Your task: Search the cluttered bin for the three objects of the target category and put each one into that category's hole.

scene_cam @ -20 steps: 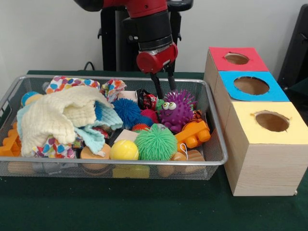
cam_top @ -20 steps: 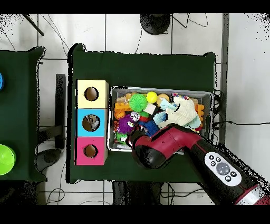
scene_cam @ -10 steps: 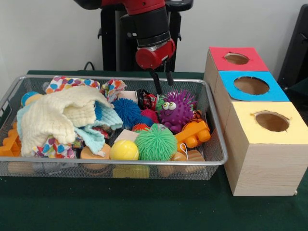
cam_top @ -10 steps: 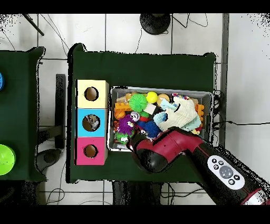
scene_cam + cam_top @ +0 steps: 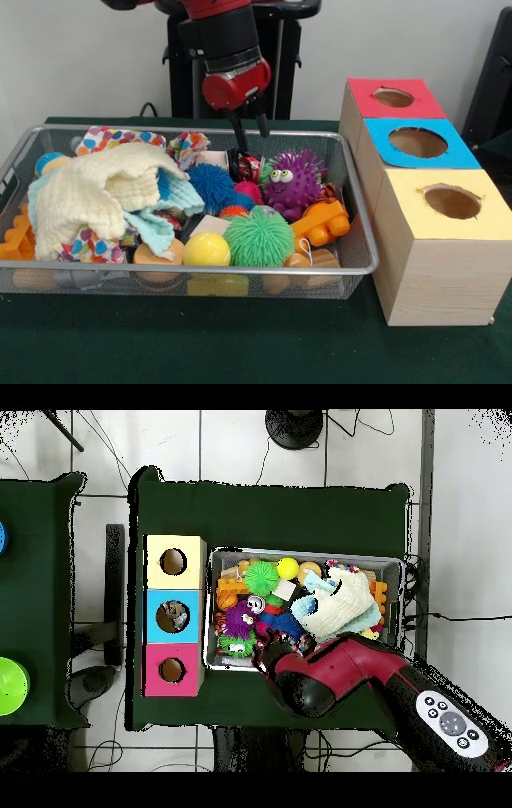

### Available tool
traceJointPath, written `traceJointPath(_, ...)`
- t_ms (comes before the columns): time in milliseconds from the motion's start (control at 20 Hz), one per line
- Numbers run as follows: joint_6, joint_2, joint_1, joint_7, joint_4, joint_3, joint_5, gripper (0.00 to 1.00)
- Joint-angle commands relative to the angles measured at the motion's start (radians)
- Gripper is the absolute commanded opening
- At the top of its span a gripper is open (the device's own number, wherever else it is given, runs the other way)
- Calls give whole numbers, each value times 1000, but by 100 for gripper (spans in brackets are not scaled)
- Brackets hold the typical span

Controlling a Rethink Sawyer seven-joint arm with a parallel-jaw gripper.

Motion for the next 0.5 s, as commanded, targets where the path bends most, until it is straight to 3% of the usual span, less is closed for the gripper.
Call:
traceJointPath(50,146,33,-60,-426,14,37,-51,100)
traceJointPath(500,84,73,-27,-400,-11,-21,-155,100)
